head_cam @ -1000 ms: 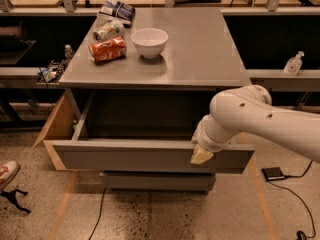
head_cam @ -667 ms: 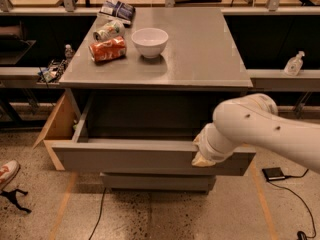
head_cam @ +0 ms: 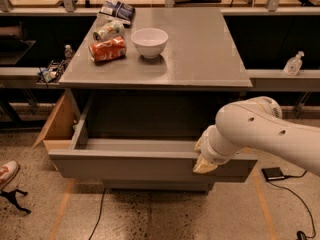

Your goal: Open top drawer

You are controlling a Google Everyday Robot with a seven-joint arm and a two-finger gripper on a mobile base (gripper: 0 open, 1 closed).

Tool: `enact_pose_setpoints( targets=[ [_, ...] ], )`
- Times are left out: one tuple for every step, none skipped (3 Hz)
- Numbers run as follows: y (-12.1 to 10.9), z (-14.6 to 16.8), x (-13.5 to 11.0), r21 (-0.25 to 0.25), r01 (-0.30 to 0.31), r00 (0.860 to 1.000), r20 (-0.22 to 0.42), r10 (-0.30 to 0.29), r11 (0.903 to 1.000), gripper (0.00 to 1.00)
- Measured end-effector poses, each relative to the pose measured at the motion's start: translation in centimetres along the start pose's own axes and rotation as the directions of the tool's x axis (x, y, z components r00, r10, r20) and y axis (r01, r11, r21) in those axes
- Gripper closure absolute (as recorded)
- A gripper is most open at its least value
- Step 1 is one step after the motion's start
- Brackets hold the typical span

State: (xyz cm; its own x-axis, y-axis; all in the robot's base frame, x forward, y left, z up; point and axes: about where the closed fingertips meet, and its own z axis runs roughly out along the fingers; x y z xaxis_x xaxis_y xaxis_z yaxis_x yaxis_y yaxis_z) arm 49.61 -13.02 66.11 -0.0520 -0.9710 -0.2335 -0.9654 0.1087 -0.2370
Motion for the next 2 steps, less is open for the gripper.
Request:
enact_pose_setpoints(
  targets=[
    [3.21, -1.07, 0.52, 0.003, -0.020, 1.000, 0.002, 0.020, 0.9998, 0.83],
    [3.14, -0.98, 0.52, 0.003, -0.020, 1.000, 0.002, 0.020, 0.9998, 0.59]
  ],
)
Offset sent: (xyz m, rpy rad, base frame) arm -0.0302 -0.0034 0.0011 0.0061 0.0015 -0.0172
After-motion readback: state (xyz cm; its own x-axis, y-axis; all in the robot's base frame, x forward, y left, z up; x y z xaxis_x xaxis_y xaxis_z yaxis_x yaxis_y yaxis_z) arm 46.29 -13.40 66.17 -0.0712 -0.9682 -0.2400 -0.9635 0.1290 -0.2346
